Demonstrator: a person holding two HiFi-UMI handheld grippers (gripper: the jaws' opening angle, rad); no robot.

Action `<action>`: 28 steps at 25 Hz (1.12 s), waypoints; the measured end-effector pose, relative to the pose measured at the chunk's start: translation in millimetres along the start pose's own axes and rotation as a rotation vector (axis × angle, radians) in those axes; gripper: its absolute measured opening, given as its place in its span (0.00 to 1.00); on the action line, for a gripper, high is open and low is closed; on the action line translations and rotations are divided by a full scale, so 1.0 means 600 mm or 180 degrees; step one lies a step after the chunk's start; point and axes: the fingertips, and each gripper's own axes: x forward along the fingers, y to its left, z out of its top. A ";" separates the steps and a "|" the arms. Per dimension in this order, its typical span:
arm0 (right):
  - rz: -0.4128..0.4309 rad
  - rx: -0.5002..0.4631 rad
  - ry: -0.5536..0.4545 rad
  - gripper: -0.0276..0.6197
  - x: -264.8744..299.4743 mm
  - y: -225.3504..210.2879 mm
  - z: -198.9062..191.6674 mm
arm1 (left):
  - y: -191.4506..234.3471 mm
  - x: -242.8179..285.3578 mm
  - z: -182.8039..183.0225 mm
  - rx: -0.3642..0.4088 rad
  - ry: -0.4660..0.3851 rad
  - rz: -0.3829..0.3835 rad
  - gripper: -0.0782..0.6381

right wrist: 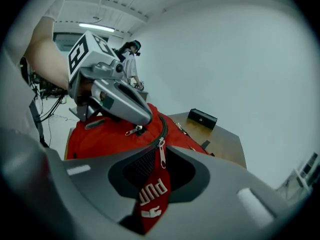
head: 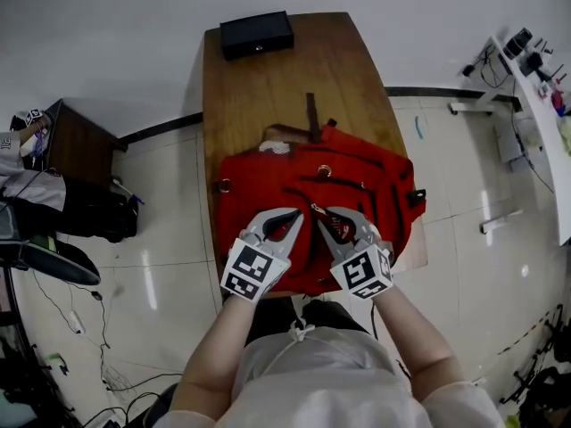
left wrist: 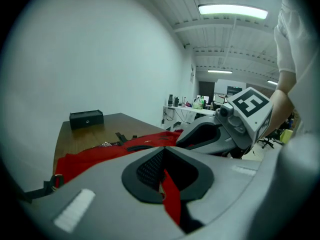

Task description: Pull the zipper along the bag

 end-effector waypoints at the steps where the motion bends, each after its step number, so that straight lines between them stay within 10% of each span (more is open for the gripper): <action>1: 0.0008 -0.0063 0.0044 0.13 0.006 0.001 -0.005 | 0.002 0.008 -0.005 0.0016 0.0065 -0.0036 0.12; 28: 0.0533 0.0061 0.0285 0.06 -0.034 0.054 -0.041 | 0.020 0.055 -0.028 -0.0149 0.0421 0.0046 0.12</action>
